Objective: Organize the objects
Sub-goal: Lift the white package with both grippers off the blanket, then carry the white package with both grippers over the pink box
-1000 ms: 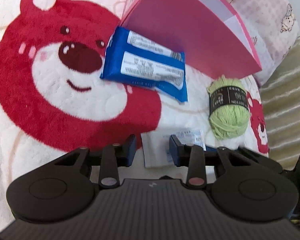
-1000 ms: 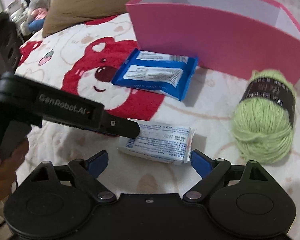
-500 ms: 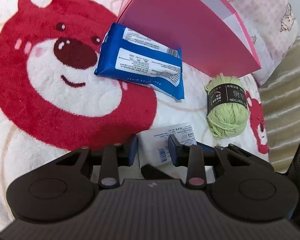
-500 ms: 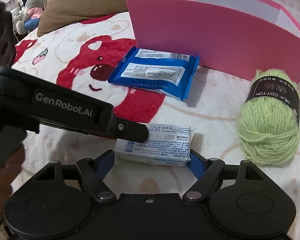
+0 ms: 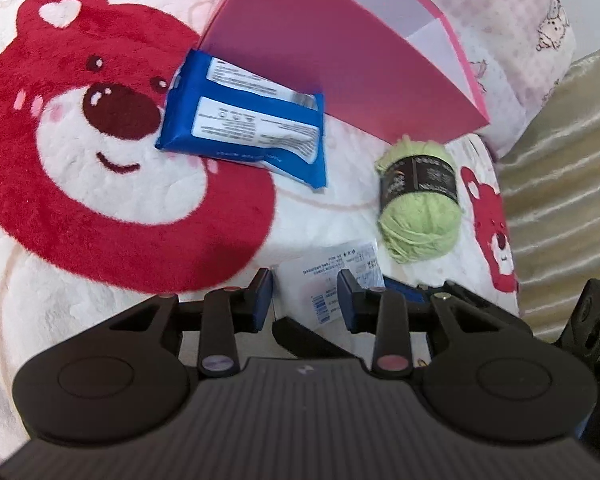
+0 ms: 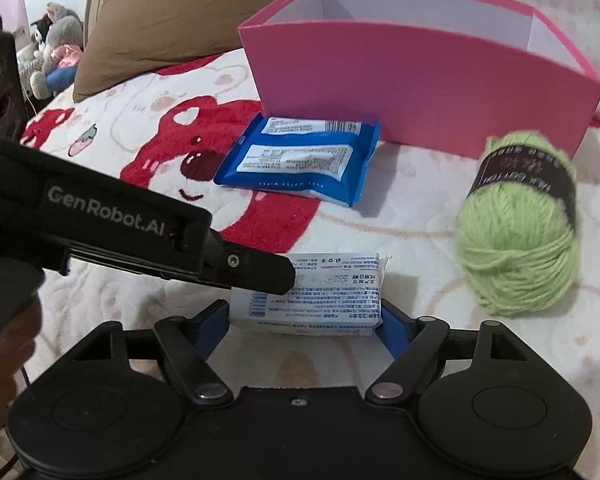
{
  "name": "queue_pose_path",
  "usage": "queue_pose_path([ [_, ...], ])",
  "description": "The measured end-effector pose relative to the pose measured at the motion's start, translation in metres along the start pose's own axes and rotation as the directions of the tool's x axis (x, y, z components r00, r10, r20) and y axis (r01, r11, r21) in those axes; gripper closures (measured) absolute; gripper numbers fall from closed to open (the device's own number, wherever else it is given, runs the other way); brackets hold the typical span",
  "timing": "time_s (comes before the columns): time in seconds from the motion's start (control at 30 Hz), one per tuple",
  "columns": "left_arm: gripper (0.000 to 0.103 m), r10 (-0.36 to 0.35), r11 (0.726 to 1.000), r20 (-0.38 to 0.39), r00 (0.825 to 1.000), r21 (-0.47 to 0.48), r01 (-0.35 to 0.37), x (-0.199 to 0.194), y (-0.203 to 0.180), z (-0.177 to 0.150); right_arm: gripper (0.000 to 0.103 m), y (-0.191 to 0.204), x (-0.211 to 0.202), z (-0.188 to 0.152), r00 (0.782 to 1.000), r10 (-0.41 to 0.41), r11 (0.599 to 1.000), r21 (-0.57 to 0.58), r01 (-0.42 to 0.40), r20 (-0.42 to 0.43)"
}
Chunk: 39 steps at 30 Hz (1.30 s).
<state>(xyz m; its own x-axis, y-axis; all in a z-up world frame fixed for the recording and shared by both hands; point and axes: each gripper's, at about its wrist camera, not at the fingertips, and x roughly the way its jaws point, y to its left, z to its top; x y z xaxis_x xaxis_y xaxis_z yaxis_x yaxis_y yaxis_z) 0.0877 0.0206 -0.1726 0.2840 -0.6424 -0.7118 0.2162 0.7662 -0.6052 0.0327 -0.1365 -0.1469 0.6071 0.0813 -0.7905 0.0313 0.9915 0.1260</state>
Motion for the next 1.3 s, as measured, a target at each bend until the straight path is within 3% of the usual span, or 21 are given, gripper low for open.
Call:
queue_pose_path([
  [0.1,0.068,0.004,0.999,-0.010,1.000,0.046,-0.003,-0.011,-0.016,-0.002,0.013,0.002,-0.008,0.003,1.000,-0.009,1.000,-0.003,0.009,0.004],
  [0.37,0.068,0.003,0.986,0.070,0.998,0.168,-0.015,-0.045,-0.052,-0.002,0.013,0.005,-0.040,0.008,0.999,-0.003,1.000,0.009,0.002,0.048],
  [0.57,0.068,0.012,0.986,0.021,1.000,0.168,-0.015,-0.063,-0.060,0.005,0.012,0.012,-0.065,0.017,0.996,-0.005,1.000,0.005,0.005,0.084],
  [0.87,0.068,0.014,0.986,0.107,0.994,0.161,-0.031,-0.101,-0.068,0.011,0.012,0.039,-0.090,0.029,0.988,-0.030,0.995,-0.093,0.044,0.148],
  [1.07,0.068,-0.033,0.981,0.118,0.992,0.196,0.009,-0.123,-0.074,0.026,0.012,0.041,-0.106,0.048,0.987,-0.024,0.995,-0.090,0.038,0.160],
  [1.3,0.068,-0.049,0.963,0.166,0.985,0.269,0.002,-0.143,-0.097,0.047,0.012,0.025,-0.119,0.067,0.975,0.052,0.999,-0.022,-0.048,0.214],
])
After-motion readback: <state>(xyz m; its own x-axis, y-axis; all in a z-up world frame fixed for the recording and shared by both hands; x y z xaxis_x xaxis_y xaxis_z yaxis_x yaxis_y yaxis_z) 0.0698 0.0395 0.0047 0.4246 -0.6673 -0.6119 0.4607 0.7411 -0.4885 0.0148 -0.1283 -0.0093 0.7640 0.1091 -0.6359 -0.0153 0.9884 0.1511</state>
